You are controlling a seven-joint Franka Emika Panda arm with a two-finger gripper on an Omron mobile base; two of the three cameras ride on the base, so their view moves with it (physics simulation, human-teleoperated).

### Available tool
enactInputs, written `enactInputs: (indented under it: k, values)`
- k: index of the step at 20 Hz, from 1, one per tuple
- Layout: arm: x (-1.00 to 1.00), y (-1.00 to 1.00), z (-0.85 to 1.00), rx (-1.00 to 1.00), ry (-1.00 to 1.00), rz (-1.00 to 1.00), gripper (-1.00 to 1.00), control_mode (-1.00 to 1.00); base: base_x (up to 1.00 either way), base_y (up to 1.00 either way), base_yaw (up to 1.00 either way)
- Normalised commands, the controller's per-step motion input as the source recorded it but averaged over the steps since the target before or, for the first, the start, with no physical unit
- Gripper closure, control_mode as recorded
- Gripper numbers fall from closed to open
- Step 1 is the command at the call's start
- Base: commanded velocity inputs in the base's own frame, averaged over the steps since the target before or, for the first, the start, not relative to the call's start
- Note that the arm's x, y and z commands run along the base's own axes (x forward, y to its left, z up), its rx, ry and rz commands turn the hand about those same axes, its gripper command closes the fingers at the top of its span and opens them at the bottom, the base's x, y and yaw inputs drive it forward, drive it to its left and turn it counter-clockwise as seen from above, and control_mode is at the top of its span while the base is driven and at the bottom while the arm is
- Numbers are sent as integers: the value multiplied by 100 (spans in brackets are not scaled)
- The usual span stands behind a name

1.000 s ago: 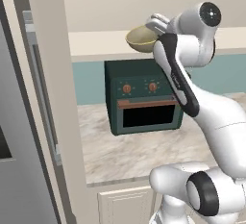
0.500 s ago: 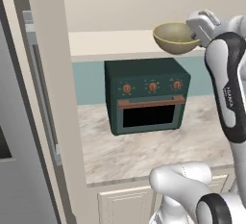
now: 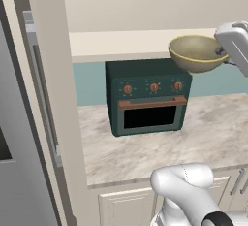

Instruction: Take the smaller bowl and place it next to the appetizer plate on the dining counter , and place the larger bowl next to the plate with cooked food.

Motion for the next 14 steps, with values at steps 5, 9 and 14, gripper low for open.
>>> enactInputs:
  k: [5, 9, 14]
  values:
    - [-87, 12, -20, -5, 0, 8, 100, -100, 0, 0, 0]
    - [-34, 2, -19, -3, 0, 4, 100, 100, -22, 1, 4]
    - [0, 0, 0, 0, 0, 0, 100, 100, -64, 0, 10]
